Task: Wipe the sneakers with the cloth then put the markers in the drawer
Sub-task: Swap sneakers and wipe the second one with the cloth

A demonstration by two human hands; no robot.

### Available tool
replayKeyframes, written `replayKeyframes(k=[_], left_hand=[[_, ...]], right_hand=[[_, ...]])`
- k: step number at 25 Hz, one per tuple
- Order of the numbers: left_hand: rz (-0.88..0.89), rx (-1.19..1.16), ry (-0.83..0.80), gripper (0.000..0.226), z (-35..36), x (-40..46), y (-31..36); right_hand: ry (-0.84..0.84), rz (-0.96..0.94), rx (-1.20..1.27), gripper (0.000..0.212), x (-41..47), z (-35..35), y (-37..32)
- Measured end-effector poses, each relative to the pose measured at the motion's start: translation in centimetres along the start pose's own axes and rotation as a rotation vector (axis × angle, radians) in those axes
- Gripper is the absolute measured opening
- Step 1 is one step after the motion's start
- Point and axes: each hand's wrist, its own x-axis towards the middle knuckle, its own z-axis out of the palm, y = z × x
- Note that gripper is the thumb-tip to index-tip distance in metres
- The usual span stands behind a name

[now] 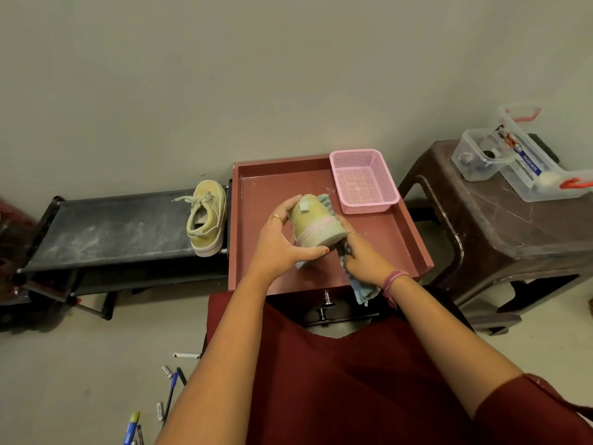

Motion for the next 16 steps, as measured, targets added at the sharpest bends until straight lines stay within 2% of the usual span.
replayKeyframes(k=[2, 5, 7, 9, 11, 14, 16], left_hand=[[-0.007, 0.001, -0.015, 0.096, -0.5, -0.1, -0.3], [-0.007, -0.011, -0.040, 0.095, -1.2, -0.2, -0.7], [-0.013, -0.029, -0.059, 0.096, -1.3, -0.2, -0.5], [-0.007, -0.043, -0.066, 0.095, -1.3, -0.2, -0.4], [-0.016, -0.066, -0.054, 0.094, -1.4, -0.3, -0.4], [-0.023, -0.119, -0.049, 0.091, -2.0, -1.0, -0.7], [-0.018, -0.132, -0.064, 0.091, -2.2, -1.4, -1.0]], right_hand=[[0.012, 0.007, -0.025, 0.087, -0.3, -0.4, -0.9], [0.062, -0.095, -0.186, 0.083, -1.1, -1.1, -3.4], [0.022, -0.218, -0.373, 0.081, -1.3, -0.8, -5.3], [-0.049, -0.247, -0.493, 0.082, -0.7, -0.6, -6.6], [-0.089, -0.184, -0.411, 0.085, 0.8, -1.2, -6.7], [-0.164, -0.004, -0.140, 0.087, 2.4, -2.3, -4.4], [-0.220, 0.047, -0.116, 0.088, 2.5, -2.1, -3.1]])
